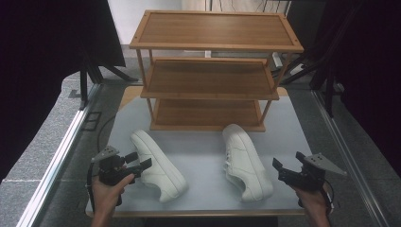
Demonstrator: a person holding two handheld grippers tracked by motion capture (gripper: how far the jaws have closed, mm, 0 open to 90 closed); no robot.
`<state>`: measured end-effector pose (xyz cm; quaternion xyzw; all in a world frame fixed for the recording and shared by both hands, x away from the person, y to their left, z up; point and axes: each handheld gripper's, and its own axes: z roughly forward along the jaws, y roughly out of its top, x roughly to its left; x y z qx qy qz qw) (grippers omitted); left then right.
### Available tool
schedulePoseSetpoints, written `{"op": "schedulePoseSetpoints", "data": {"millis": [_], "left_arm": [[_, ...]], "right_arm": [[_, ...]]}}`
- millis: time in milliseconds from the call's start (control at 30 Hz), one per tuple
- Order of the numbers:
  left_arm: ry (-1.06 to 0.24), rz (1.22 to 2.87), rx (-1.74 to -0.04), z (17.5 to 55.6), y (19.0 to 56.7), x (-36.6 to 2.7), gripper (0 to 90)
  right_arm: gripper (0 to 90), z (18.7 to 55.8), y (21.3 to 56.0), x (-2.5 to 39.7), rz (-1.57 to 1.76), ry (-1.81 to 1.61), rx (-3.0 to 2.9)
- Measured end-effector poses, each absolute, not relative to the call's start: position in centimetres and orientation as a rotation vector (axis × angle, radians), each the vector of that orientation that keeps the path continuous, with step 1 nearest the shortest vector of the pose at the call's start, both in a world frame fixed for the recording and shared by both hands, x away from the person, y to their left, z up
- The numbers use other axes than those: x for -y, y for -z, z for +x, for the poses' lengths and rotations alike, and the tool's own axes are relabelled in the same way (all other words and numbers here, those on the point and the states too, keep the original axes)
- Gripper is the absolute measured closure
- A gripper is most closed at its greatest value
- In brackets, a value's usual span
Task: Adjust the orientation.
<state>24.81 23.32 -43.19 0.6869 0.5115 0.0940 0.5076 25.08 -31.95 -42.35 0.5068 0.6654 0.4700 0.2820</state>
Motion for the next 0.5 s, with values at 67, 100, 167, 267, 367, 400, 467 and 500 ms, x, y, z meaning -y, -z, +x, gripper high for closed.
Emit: {"op": "schedulePoseSetpoints", "data": {"millis": [67,100,167,267,367,400,467,500], "left_arm": [[-0.221,1.651,-1.228,24.6,43.2,-23.2,25.5],[-0.221,1.651,-1.228,24.6,43.2,-23.2,25.5],[-0.227,1.661,-1.23,24.1,43.4,-22.9,28.6],[-0.219,1.657,-1.236,23.8,43.6,-23.0,34.6],[-0.24,1.631,-1.247,23.0,43.4,-23.3,46.0],[-0.254,1.631,-1.243,22.7,43.3,-23.4,50.9],[-0.265,1.636,-1.234,22.1,43.2,-23.7,62.5],[-0.26,1.64,-1.23,21.8,43.1,-23.8,66.9]], "right_arm": [[10.3,25.3,42.5,32.1,1.359,-1.268,-1.796],[11.0,25.4,42.5,32.2,1.366,-1.266,-1.801],[13.1,25.6,42.3,32.3,1.381,-1.289,-1.793],[14.4,25.9,41.8,32.2,1.381,-1.337,-1.778],[15.6,26.1,41.3,31.8,1.359,-1.34,-1.777],[15.8,26.3,41.1,31.6,1.348,-1.337,-1.782],[16.8,26.5,40.9,31.2,1.345,-1.325,-1.789],[17.3,26.5,40.8,31.1,1.351,-1.319,-1.787]]}}
